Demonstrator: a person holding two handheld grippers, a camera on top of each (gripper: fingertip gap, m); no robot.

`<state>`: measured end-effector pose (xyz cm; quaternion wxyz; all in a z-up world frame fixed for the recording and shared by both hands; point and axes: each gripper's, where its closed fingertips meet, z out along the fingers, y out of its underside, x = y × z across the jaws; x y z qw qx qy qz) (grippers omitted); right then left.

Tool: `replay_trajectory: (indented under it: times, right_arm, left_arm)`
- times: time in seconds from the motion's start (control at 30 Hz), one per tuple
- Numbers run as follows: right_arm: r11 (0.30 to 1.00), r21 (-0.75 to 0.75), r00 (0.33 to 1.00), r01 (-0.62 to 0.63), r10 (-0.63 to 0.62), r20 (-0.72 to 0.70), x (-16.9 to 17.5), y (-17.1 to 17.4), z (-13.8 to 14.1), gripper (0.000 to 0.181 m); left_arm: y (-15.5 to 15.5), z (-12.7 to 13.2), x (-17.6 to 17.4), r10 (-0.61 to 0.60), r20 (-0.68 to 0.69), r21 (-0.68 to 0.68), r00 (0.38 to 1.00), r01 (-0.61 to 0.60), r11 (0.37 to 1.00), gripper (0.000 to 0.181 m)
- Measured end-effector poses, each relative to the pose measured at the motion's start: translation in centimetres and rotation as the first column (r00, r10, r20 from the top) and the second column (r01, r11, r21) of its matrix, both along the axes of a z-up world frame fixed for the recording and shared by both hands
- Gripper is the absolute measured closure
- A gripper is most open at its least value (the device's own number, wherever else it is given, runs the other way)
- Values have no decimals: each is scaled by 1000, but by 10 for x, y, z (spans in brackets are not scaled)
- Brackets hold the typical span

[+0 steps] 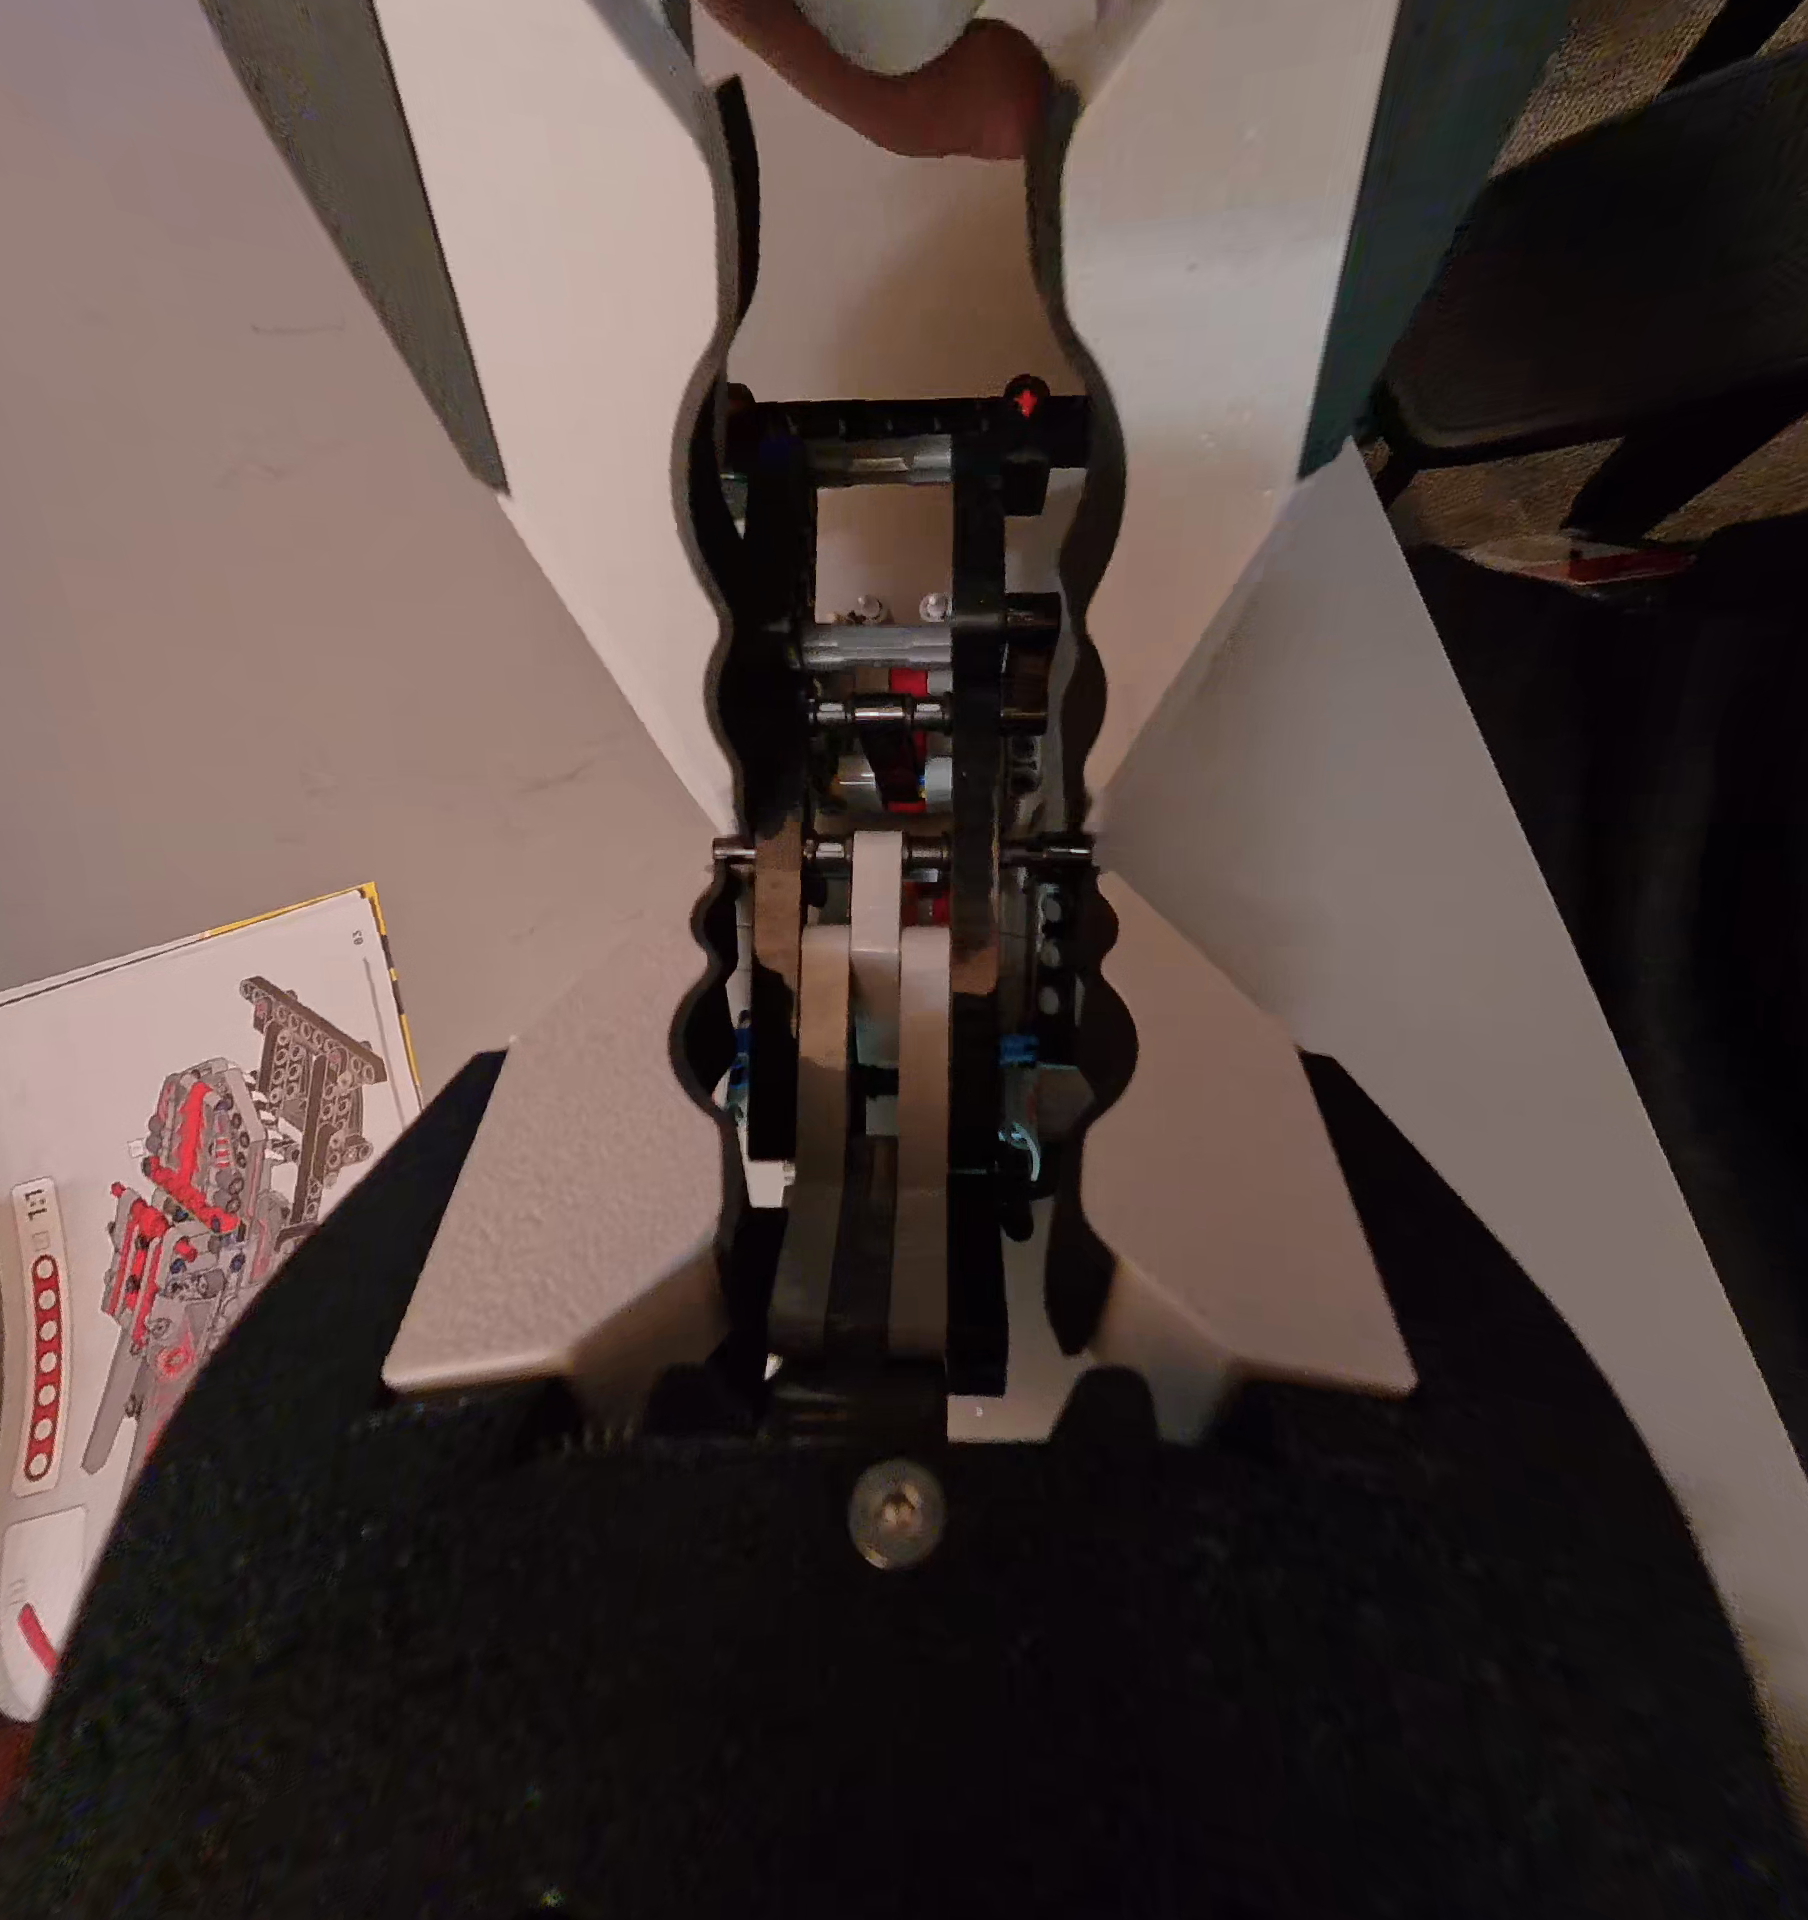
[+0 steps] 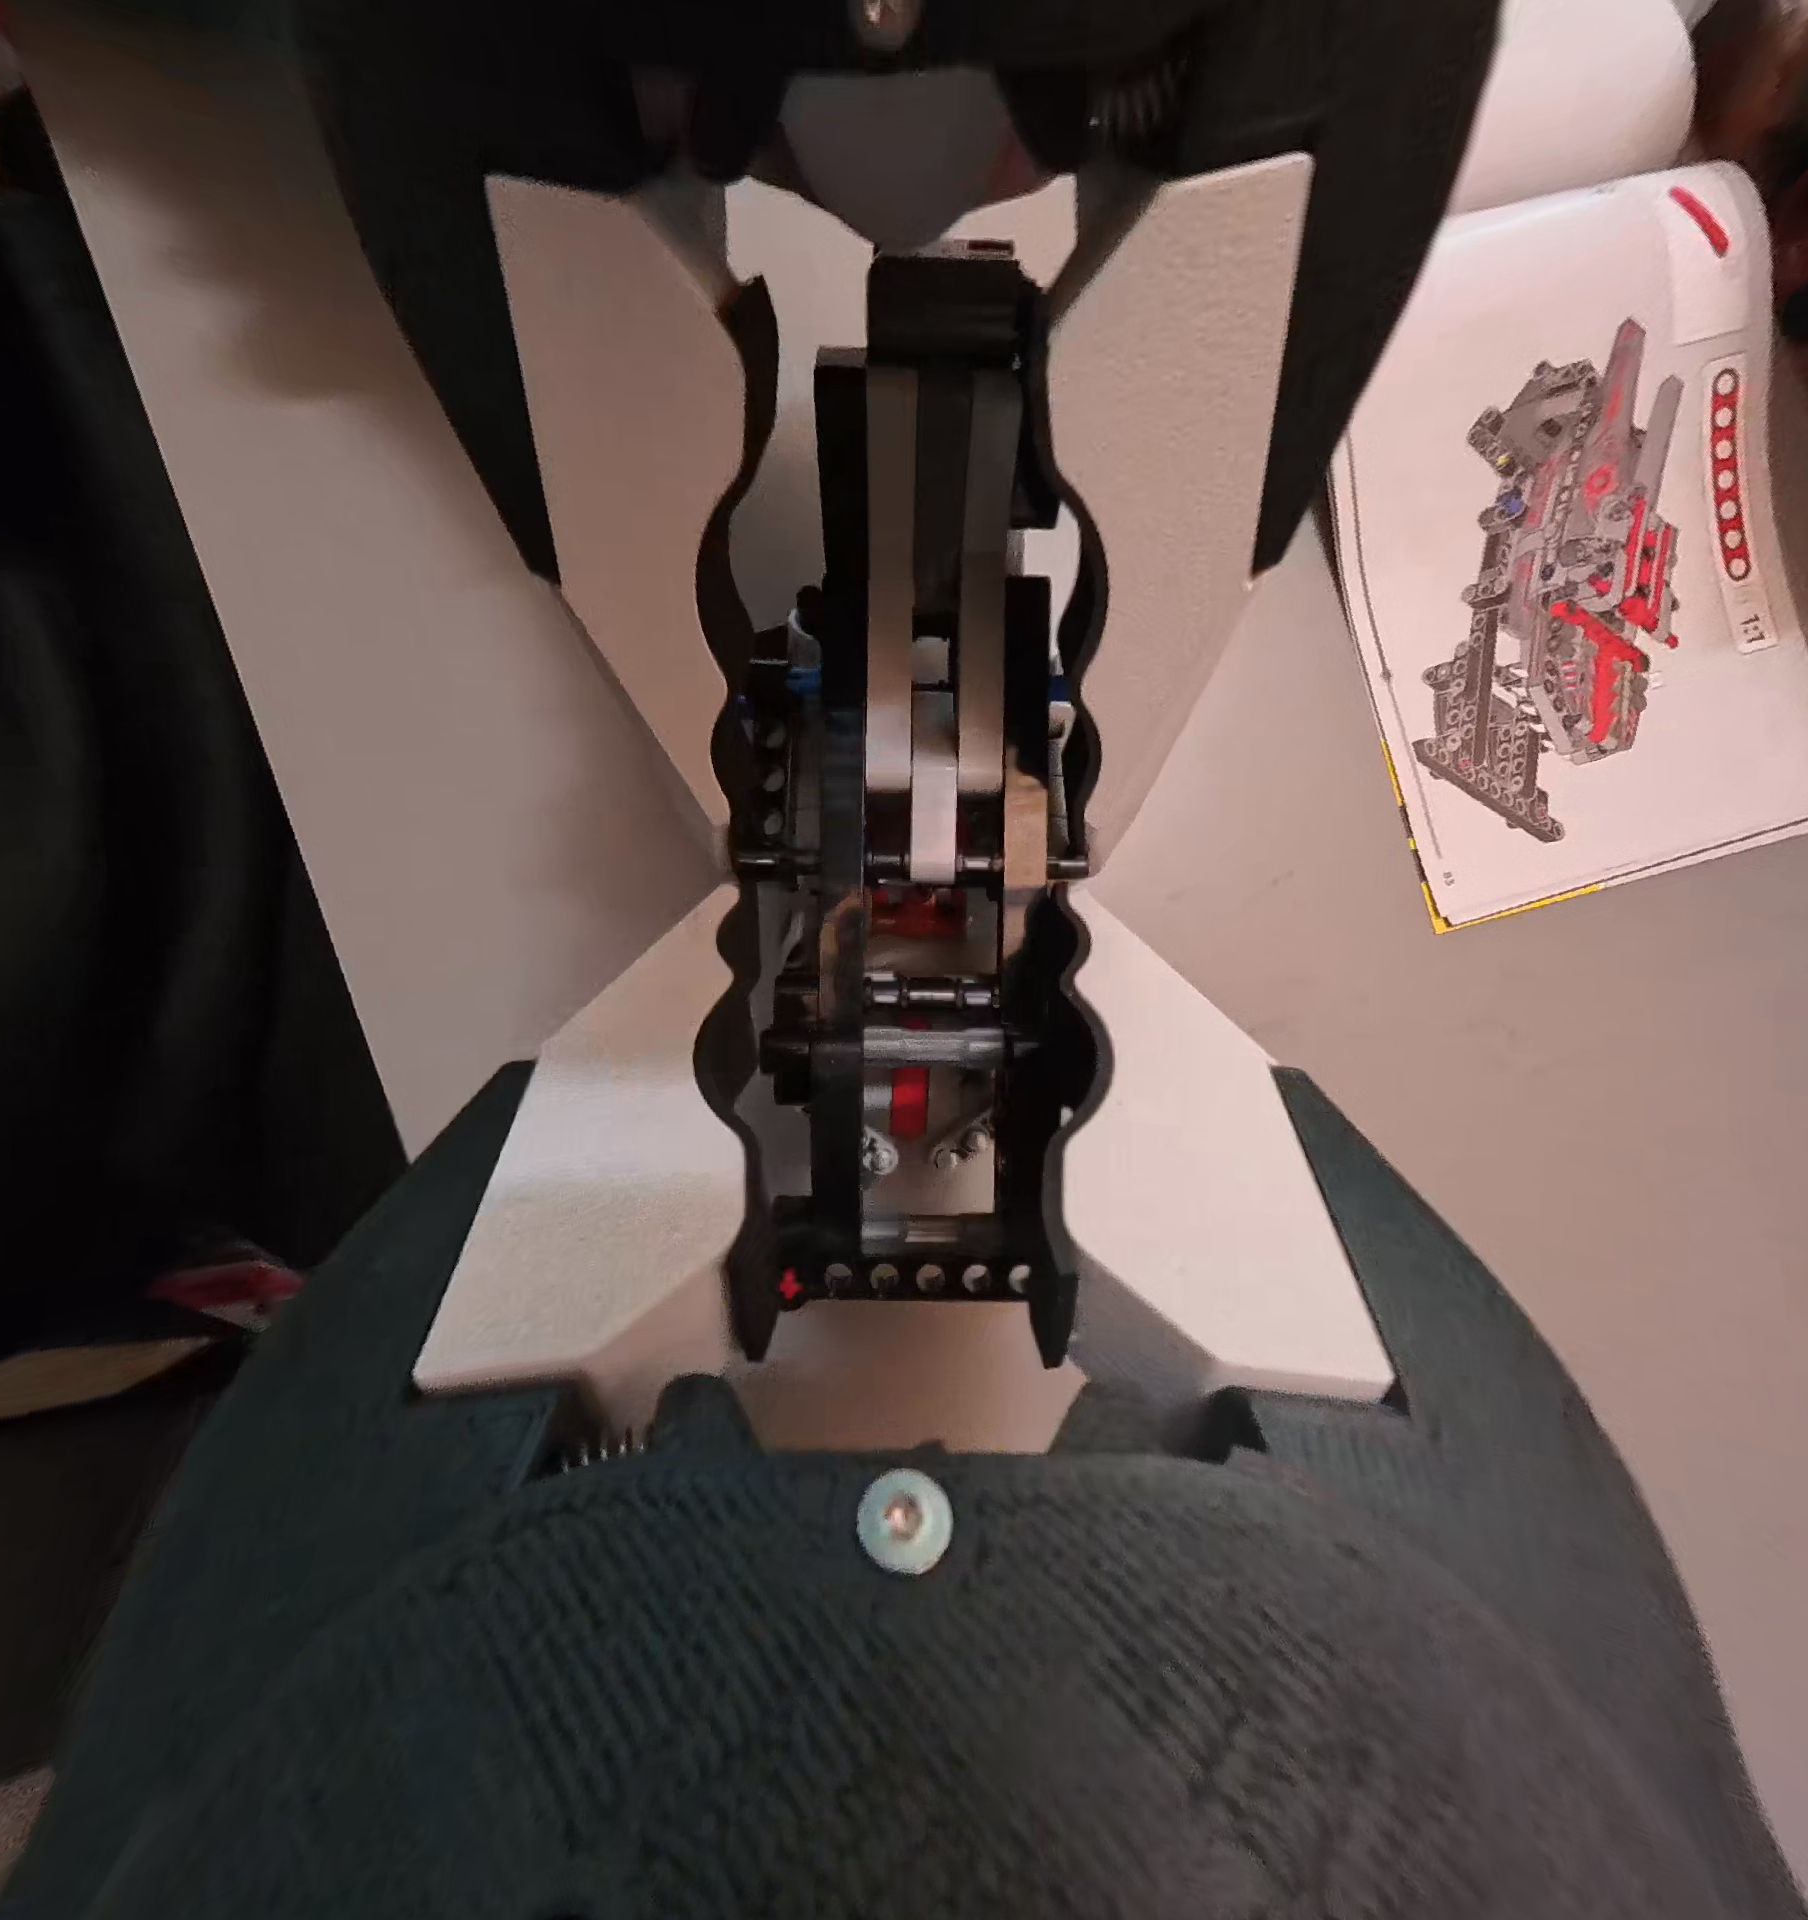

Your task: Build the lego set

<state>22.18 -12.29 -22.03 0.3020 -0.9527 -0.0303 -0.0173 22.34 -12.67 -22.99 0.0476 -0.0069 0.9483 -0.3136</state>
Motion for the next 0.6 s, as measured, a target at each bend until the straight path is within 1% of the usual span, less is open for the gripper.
replay_trajectory:
  times: [0.07, 0.13, 0.23, 0.6]
  right_arm:
    - [1000, -7, 1000, -21, 21, 7, -1, 0, 1, 129]
    - [1000, 15, 1000, -13, 13, -10, -1, 1, 4, 131]
    - [999, 40, 999, 9, -8, -42, -2, 1, 5, 127]
    - [998, 56, 999, 20, -18, -30, -2, 3, 6, 128]
  left_arm:
    - [1, 0, 0, -7, 10, 10, 1000, 7, 1000, 118]
    - [1, 0, -1, -9, 11, 6, 1000, 9, 1000, 119]
    - [1, 0, 0, -2, -4, -3, 1000, 2, 1000, 119]
    - [1, 0, 0, -3, -3, -7, 1000, 3, 1000, 119]
